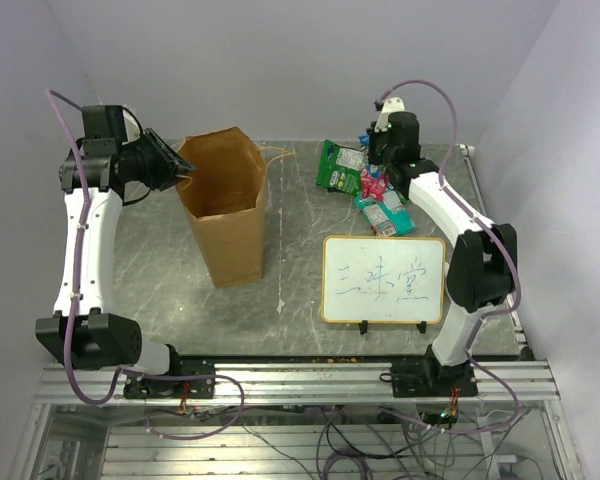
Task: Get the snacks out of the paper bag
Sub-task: Place the snack at the center of the board.
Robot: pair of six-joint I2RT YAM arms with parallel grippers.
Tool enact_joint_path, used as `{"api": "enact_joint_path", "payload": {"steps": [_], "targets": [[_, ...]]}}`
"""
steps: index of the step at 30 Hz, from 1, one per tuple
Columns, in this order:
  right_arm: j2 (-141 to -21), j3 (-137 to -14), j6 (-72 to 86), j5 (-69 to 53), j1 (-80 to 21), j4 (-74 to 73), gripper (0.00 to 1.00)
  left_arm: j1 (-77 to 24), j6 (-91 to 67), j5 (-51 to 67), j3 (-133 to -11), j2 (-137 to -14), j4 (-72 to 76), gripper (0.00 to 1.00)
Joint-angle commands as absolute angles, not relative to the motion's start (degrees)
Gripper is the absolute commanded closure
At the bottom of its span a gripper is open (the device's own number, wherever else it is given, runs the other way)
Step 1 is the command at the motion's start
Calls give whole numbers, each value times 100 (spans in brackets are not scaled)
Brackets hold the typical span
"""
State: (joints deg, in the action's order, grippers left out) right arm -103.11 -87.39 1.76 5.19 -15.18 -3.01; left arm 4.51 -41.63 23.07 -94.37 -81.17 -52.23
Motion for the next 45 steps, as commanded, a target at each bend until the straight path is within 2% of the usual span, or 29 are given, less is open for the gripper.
{"api": "enact_joint_path", "payload": {"steps": [1,4,9,12,20,22,26,30,31,32,37,41,45], "targets": [[-10741,-8744,277,608,-1513,-371,100,514,-3782,2008,-9861,-8041,-5675,52],[-10908,-8813,329,845,-1484,-509,100,516,-3562,1798,-10093,-8020,-5923,26],[-11112,-8759,395,938,-1476,-541,100,517,-3236,1501,-10488,-8013,-6233,6],[-11255,-8765,241,992,-1471,-464,100,517,-3033,1378,-10739,-8056,-6410,2],[-11809,-9197,144,1176,-1432,-519,100,513,-2635,1005,-11178,-8031,-6812,2],[-11833,-9274,154,1118,-1428,-535,93,513,-2562,908,-11236,-7989,-6913,3],[-11746,-9400,273,1106,-1439,-723,50,512,-2380,832,-11258,-7839,-7105,3],[-11229,-9340,480,1206,-1544,-1114,20,515,-2180,889,-11206,-7551,-7266,3],[-11051,-9255,502,1204,-1610,-1177,5,513,-2099,935,-11169,-7471,-7288,3],[-10869,-9186,544,1215,-1697,-1248,1,510,-2029,996,-11124,-7355,-7313,3],[-9878,-9090,1634,1353,-2034,-2246,0,512,-2015,1415,-10833,-6941,-7319,4],[-8867,-8904,2142,344,-2015,-3289,0,510,-2254,1822,-10352,-6470,-6965,5],[-7547,-8661,2192,-450,-2030,-3881,0,390,-2081,2110,-10458,-6142,-6745,5]]}}
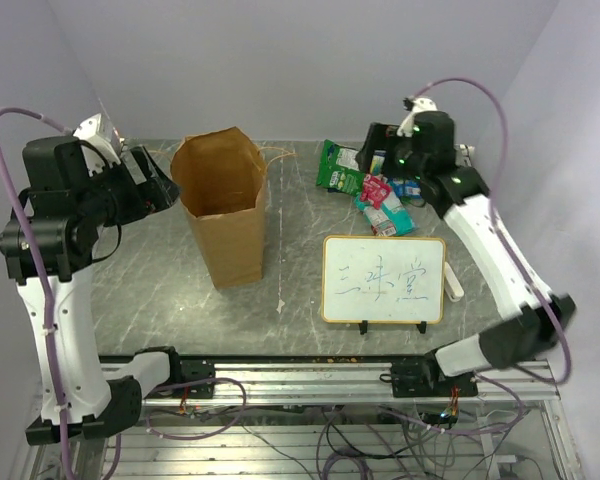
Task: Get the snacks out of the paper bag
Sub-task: Place the snack at the center of the board, then reset both arms
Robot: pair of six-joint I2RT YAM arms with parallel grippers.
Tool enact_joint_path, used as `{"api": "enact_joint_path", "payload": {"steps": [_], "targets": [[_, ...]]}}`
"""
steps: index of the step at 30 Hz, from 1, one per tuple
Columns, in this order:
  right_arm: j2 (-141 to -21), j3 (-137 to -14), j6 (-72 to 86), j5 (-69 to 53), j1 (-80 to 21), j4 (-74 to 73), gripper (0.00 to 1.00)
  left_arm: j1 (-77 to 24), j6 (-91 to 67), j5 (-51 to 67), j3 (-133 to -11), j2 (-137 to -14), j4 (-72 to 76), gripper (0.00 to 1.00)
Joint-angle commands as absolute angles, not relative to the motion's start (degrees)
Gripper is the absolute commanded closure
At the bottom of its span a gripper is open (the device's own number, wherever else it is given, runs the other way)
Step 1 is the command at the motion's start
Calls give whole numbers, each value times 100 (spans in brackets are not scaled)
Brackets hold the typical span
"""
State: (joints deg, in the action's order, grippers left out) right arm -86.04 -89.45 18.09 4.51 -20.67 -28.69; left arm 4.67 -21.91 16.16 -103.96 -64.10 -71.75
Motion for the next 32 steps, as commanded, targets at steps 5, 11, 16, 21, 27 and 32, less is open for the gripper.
{"api": "enact_joint_path", "payload": {"steps": [5,11,16,21,27,32], "targets": [[-6094,-8838,2299,-459,-2035,-4369,0,-209,-1800,2022,-10878,-5978,-6567,4],[-5474,-9861,2533,163,-2030,-5273,0,-1205,-1363,1571,-11702,-5878,-6560,3],[-5485,-10802,2598,258,-2023,-5679,0,-1274,-1638,1231,-11531,-5346,-6090,1],[-5421,-11054,2698,506,-2022,-5722,0,-1274,-2510,975,-10979,-4963,-5320,1],[-5479,-11115,2693,810,-2022,-5676,0,-1274,-2590,799,-11320,-5136,-5495,1],[-5375,-10748,2652,1086,-2026,-5369,0,-1274,-2616,716,-11216,-5165,-5550,1]]}}
